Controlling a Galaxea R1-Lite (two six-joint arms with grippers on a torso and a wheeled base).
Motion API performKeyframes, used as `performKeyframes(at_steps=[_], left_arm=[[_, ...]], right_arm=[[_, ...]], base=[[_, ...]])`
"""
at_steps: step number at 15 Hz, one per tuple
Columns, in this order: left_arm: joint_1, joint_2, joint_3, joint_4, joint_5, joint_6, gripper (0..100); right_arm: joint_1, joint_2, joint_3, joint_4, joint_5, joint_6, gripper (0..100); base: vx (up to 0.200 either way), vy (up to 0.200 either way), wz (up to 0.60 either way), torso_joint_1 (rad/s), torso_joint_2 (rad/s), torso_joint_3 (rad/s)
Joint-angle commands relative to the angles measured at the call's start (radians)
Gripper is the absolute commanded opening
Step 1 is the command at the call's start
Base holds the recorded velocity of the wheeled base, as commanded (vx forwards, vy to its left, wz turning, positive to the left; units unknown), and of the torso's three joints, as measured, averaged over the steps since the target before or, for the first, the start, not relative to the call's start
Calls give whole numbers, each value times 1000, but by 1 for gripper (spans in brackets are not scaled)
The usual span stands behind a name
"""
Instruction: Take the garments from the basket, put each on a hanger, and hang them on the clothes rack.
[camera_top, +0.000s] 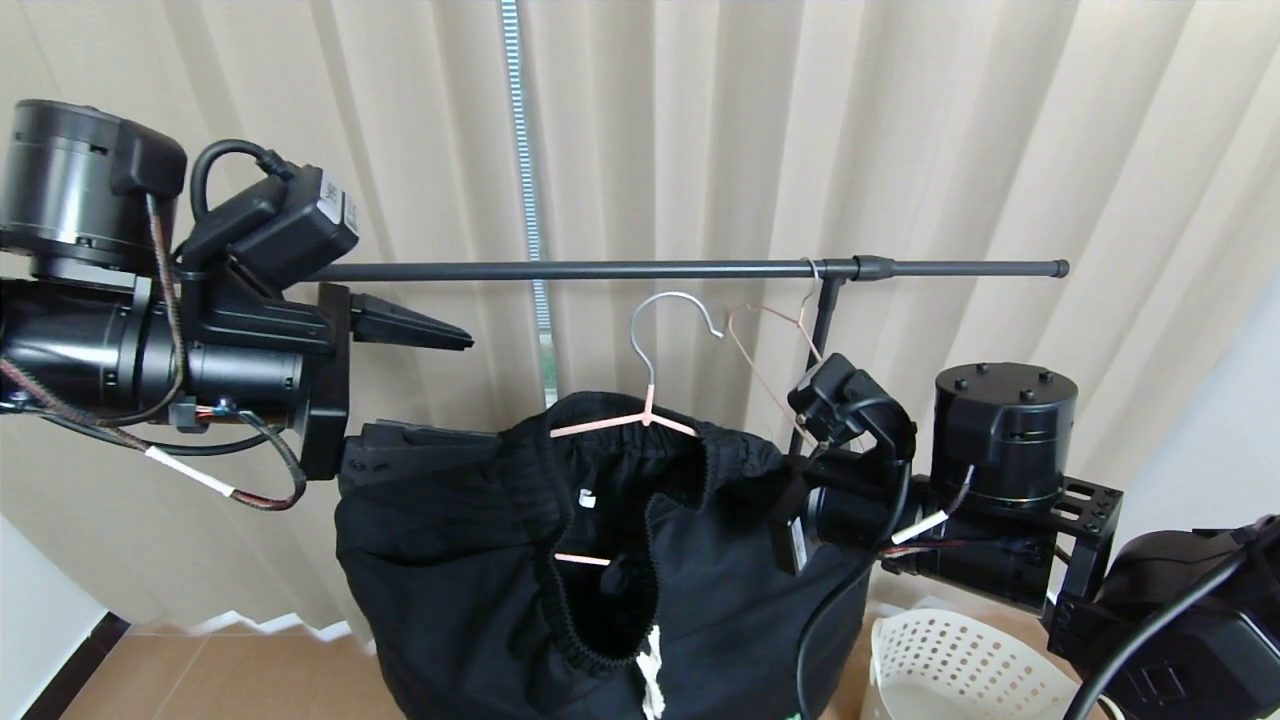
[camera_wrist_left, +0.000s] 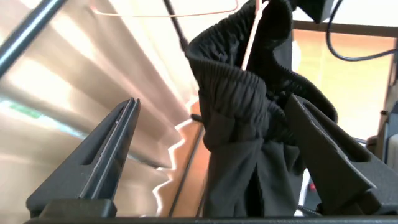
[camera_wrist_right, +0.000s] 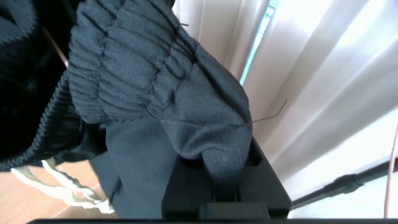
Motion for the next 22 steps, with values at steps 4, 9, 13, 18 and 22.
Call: performKeyframes(at_steps=[4,9,13,18,22], left_arm=[[-43,103,-78,176,-6,170,100],[-46,146,-80,208,-6,229,100],[-58,186,-83,203,-4,227,100],[-75,199,-84,197,-4,226,100],[-78,196,-84,197,-3,224,100]], right_arm=[[-1,1,4,-2,1,0,0],[1,-2,12,-4,1,-2,0],[10,-19,18,-4,1,-2,0],[47,-55,32,-4,-1,-2,0],[67,-67,38,-4,-3,-2,0]], base=[[0,0,0,0,0,0],[0,0,0,0,0,0],[0,0,0,0,0,0],[0,0,0,0,0,0],[0,0,0,0,0,0]])
